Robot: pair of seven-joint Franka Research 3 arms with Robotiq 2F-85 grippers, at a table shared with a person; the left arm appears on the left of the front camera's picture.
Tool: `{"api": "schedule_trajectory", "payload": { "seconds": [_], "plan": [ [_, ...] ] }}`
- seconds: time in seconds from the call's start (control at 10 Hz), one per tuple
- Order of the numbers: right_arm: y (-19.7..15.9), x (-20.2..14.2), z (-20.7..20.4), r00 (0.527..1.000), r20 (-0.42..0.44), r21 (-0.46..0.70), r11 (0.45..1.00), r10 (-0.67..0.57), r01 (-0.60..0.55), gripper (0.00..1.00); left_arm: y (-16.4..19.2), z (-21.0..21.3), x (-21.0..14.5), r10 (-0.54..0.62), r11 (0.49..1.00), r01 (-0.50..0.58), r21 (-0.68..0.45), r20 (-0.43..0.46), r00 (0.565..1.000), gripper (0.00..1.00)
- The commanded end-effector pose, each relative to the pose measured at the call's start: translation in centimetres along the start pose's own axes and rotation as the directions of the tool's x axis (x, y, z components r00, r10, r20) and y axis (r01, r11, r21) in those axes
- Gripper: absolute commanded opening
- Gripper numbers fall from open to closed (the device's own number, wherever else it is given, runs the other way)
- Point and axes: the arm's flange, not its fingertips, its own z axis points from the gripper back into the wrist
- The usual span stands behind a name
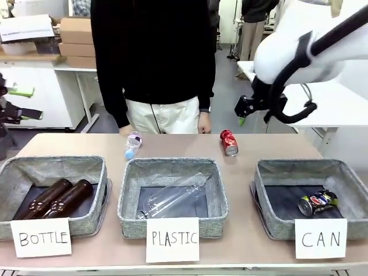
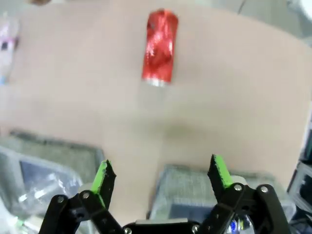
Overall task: Sort the can waste into the basket.
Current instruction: Pick up the can waste from the table and place it in the right Fabric basket.
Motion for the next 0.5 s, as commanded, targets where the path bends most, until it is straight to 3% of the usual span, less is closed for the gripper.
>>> {"api": "schedule_trajectory", "payload": {
  "seconds": [0.0,0.4],
  "plan": [
    [2.0,6.3,-3.4,0.999,-0.045,-0.044,0.999,-0.017,0.015,1.00,-0.3,0.2,0.0,0.001,1.000,-0.001,-0.010,-0.006,1.000,1.00],
    [3.4,10.0,-13.2,0.987,-0.152,-0.083,0.996,-0.044,0.031,1.00,-0.3,0.2,0.0,0.001,1.000,-0.001,-0.010,-0.006,1.000,1.00]
  ]
}}
